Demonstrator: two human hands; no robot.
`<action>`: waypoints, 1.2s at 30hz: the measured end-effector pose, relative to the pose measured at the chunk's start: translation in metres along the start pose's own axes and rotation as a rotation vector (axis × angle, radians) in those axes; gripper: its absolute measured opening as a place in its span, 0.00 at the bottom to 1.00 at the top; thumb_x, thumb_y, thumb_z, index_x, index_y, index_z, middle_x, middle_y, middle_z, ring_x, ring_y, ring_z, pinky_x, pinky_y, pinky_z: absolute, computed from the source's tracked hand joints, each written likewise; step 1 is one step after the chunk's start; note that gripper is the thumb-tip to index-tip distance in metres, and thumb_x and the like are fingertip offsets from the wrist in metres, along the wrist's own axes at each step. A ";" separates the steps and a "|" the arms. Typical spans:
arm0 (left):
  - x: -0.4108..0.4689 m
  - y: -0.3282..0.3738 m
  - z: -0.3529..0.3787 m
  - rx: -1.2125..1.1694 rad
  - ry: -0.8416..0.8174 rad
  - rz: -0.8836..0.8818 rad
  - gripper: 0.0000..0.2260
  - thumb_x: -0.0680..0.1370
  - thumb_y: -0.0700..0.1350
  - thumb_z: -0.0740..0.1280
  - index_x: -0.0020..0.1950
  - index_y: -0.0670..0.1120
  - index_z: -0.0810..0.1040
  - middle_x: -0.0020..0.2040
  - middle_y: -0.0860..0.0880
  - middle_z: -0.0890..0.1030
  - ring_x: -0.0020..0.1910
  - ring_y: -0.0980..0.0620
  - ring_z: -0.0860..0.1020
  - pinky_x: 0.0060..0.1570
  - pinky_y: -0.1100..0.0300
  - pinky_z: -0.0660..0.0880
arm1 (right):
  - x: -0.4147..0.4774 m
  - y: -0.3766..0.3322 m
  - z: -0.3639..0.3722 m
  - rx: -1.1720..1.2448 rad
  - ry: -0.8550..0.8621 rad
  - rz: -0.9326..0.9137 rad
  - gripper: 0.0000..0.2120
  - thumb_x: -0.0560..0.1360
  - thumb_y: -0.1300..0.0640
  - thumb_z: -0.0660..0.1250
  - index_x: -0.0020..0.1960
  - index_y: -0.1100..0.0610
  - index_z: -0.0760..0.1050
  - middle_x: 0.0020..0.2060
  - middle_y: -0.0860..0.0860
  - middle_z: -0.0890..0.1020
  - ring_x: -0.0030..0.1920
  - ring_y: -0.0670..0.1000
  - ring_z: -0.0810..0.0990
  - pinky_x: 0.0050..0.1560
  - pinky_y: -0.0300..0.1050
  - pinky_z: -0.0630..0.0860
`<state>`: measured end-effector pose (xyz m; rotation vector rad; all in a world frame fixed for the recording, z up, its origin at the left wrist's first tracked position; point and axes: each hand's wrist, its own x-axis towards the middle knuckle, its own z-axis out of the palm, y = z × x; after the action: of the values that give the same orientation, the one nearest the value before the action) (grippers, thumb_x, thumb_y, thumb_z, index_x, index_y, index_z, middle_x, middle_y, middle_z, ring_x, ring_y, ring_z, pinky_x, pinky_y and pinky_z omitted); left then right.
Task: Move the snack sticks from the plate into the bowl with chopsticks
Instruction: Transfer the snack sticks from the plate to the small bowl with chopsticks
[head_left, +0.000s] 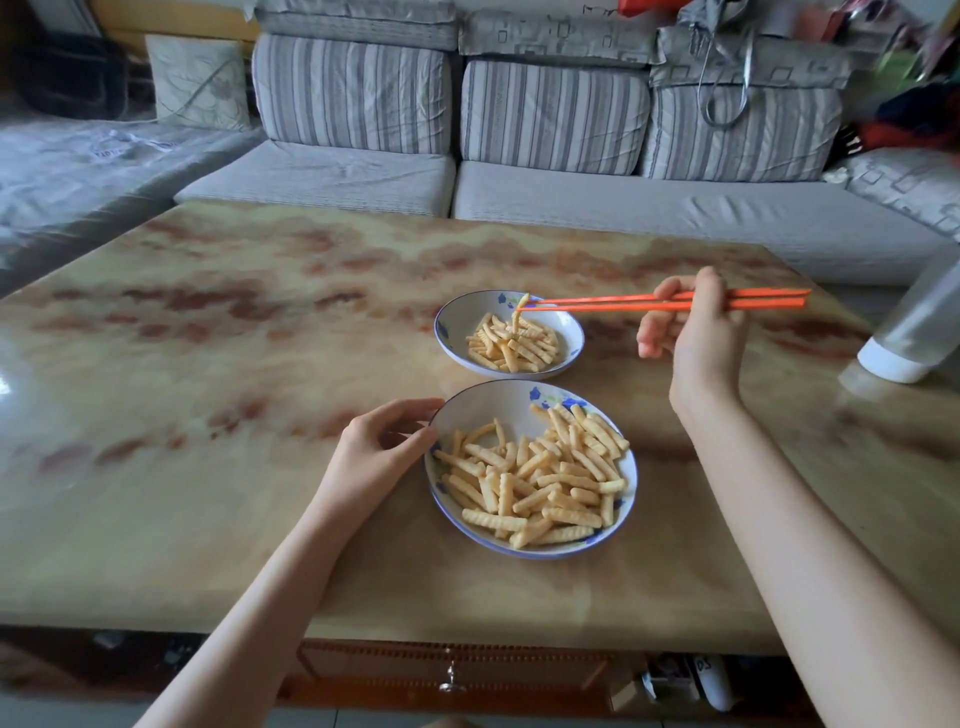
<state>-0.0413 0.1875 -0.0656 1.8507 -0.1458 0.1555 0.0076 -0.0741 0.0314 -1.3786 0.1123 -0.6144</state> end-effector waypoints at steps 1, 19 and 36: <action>0.000 0.000 0.000 0.002 0.003 -0.003 0.15 0.69 0.46 0.67 0.54 0.53 0.83 0.49 0.55 0.85 0.50 0.53 0.82 0.55 0.60 0.78 | 0.003 0.004 0.004 -0.016 -0.009 0.001 0.21 0.82 0.55 0.49 0.35 0.58 0.71 0.17 0.51 0.73 0.17 0.51 0.68 0.22 0.39 0.62; 0.000 -0.001 -0.001 0.015 -0.001 0.005 0.15 0.69 0.47 0.67 0.55 0.53 0.83 0.49 0.55 0.85 0.50 0.52 0.82 0.56 0.57 0.78 | -0.027 -0.012 -0.017 -0.164 -0.308 0.007 0.22 0.83 0.54 0.51 0.35 0.60 0.72 0.18 0.54 0.73 0.17 0.53 0.67 0.22 0.37 0.63; 0.000 -0.002 0.000 0.008 -0.008 0.008 0.14 0.69 0.48 0.67 0.54 0.54 0.83 0.49 0.56 0.85 0.50 0.52 0.82 0.55 0.58 0.78 | -0.047 -0.012 -0.027 -0.289 -0.412 0.106 0.21 0.83 0.53 0.51 0.37 0.62 0.72 0.18 0.56 0.72 0.17 0.52 0.67 0.20 0.38 0.65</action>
<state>-0.0406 0.1884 -0.0670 1.8589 -0.1579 0.1542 -0.0471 -0.0766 0.0244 -1.7407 -0.0595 -0.2210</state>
